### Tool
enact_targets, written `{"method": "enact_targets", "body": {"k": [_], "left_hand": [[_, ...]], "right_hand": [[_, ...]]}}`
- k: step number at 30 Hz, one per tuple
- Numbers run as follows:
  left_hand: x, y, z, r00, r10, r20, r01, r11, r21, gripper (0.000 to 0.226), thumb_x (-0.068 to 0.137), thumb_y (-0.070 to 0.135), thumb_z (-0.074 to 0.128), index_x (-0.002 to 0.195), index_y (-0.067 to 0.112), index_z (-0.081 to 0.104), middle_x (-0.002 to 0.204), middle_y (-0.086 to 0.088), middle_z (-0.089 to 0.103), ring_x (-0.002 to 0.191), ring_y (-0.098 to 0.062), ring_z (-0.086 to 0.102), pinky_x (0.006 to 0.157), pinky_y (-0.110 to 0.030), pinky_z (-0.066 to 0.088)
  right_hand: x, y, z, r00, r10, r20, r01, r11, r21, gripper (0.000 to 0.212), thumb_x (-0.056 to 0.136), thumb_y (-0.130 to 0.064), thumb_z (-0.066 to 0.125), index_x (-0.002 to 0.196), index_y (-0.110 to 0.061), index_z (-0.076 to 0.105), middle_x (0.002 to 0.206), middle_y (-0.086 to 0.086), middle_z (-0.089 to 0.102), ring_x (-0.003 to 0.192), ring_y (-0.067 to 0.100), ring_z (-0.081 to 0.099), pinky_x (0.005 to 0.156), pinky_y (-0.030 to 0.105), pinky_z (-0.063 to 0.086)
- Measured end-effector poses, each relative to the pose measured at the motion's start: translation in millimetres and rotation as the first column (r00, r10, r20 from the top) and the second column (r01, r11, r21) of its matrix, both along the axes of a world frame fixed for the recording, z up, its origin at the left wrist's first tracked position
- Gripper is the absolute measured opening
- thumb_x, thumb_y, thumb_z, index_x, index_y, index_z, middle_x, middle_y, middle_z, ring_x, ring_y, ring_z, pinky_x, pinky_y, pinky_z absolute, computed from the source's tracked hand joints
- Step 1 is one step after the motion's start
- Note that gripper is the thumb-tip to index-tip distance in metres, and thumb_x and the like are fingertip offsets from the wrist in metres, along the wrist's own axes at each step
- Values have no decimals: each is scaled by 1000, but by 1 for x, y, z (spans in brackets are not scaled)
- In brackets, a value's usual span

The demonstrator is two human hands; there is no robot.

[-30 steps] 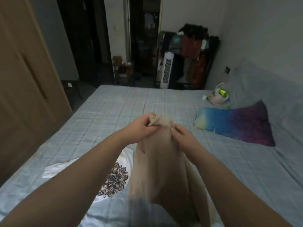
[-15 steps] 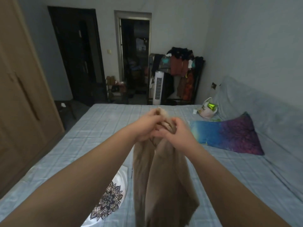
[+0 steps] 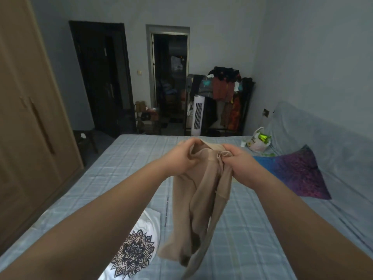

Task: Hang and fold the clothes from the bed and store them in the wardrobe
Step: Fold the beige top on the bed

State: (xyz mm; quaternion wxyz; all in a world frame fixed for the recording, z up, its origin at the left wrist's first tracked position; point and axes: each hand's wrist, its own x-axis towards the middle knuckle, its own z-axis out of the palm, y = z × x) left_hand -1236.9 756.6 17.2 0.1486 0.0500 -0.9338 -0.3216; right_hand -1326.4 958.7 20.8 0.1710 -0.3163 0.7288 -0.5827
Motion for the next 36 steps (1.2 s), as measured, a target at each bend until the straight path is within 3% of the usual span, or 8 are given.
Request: {"method": "enact_targets", "body": {"k": [4, 8, 12, 16, 23, 29, 32, 36], "left_hand": [[3, 7, -9, 997, 30, -72, -30, 1000, 4, 47, 91, 12, 50, 105, 56, 40, 85, 13, 58, 74, -6, 58, 55, -22, 42], [10, -1, -5, 985, 94, -148, -83, 994, 78, 53, 92, 4, 40, 113, 53, 40, 91, 5, 60, 74, -16, 62, 55, -25, 46], [10, -15, 6, 955, 222, -199, -229, 973, -12, 25, 99, 16, 48, 115, 34, 49, 96, 12, 57, 86, -8, 58, 67, -22, 41], [12, -25, 12, 958, 281, -52, -286, 933, -218, 12, 100, 30, 52, 90, 26, 58, 90, 5, 60, 87, -17, 58, 68, -28, 37], [52, -39, 23, 976, 186, 117, -173, 979, -112, 26, 99, 47, 50, 90, 24, 55, 89, -1, 60, 81, -18, 57, 63, -30, 38], [104, -64, 40, 969, -1, 247, 15, 998, -56, 14, 95, 45, 59, 93, 34, 67, 96, 7, 66, 93, -11, 62, 76, -28, 45], [124, -76, 49, 961, -25, 275, 60, 991, -122, 11, 94, 46, 60, 93, 37, 67, 97, 8, 67, 93, -9, 61, 78, -28, 46], [143, -95, 53, 981, 68, 180, -42, 988, -146, 12, 96, 41, 59, 95, 32, 68, 100, 7, 65, 97, -10, 59, 76, -26, 43]], "right_hand": [[-3, 14, 11, 971, 13, -238, 30, 983, 178, 29, 96, -21, 50, 103, -42, 68, 98, -15, 71, 94, 4, 66, 77, 25, 51], [-13, 35, 13, 922, -45, -385, 163, 947, 279, 33, 97, -11, 44, 97, -39, 62, 96, -17, 63, 92, 10, 59, 70, 23, 44], [-23, 53, 5, 867, -189, -461, 337, 904, 264, 19, 98, -18, 48, 95, -34, 59, 84, -15, 59, 76, 8, 57, 57, 26, 41], [-30, 56, -1, 816, -249, -521, 428, 867, 256, 19, 95, -17, 52, 77, -15, 60, 74, 3, 63, 73, 21, 60, 60, 33, 42], [-24, 70, -5, 821, -313, -477, 446, 873, 196, 33, 95, -27, 60, 63, -22, 53, 61, -4, 52, 60, 14, 49, 53, 30, 32], [-6, 71, -28, 887, -175, -426, 349, 860, 373, 19, 105, -24, 43, 92, -27, 56, 101, -1, 60, 98, 20, 56, 78, 31, 40], [13, 57, -27, 815, -303, -494, 459, 857, 233, 17, 105, -27, 41, 107, -23, 58, 105, 6, 62, 99, 27, 58, 80, 35, 40], [44, 43, -17, 593, -360, -720, 608, 787, 108, 19, 102, -40, 37, 91, -29, 50, 79, -1, 57, 73, 25, 54, 59, 38, 42]]}}
